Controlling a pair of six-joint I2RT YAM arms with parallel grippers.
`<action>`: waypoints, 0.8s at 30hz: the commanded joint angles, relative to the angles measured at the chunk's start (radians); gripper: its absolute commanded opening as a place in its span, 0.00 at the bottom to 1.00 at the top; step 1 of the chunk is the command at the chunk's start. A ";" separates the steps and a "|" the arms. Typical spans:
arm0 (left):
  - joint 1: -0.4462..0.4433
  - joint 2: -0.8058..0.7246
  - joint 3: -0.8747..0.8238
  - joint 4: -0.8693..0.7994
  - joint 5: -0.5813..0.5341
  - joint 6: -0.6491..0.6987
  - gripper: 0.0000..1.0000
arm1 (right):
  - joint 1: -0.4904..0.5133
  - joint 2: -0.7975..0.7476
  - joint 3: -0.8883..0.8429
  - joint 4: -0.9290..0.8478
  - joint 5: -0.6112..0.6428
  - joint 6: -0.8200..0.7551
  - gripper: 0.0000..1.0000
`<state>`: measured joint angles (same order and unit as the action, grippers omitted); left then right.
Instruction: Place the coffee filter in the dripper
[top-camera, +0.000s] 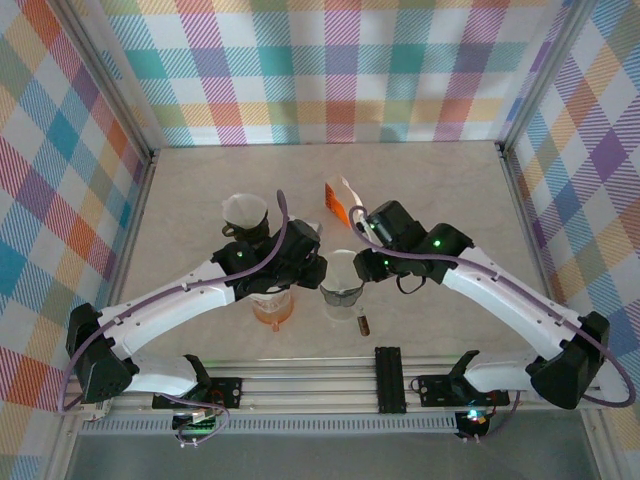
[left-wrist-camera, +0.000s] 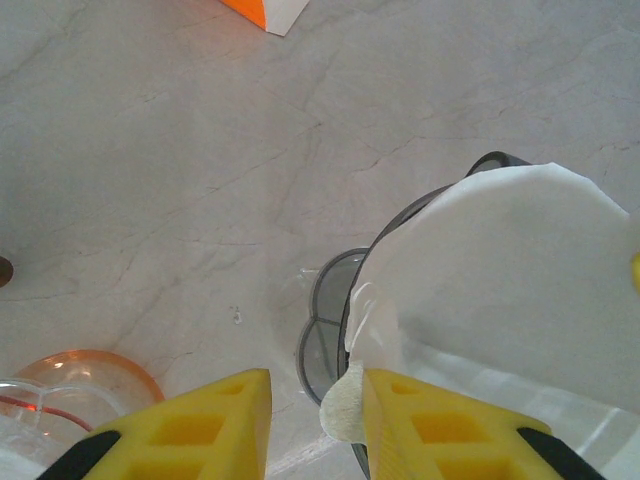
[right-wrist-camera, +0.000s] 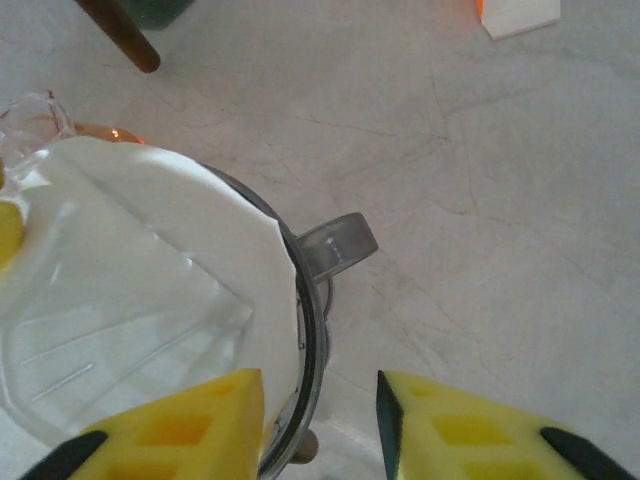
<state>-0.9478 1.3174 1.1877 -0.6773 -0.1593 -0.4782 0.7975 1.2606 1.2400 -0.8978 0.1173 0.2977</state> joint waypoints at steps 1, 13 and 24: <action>-0.006 0.000 -0.012 0.007 -0.017 -0.002 0.30 | -0.004 -0.014 0.031 -0.001 -0.001 -0.008 0.28; -0.007 0.004 -0.014 0.008 -0.013 -0.005 0.31 | 0.003 0.016 0.012 0.004 -0.014 -0.021 0.06; -0.006 0.004 -0.024 0.013 -0.013 -0.008 0.33 | 0.017 0.034 0.022 0.017 -0.015 -0.023 0.60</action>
<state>-0.9478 1.3174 1.1805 -0.6735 -0.1589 -0.4793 0.8062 1.2816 1.2430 -0.8974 0.1154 0.2752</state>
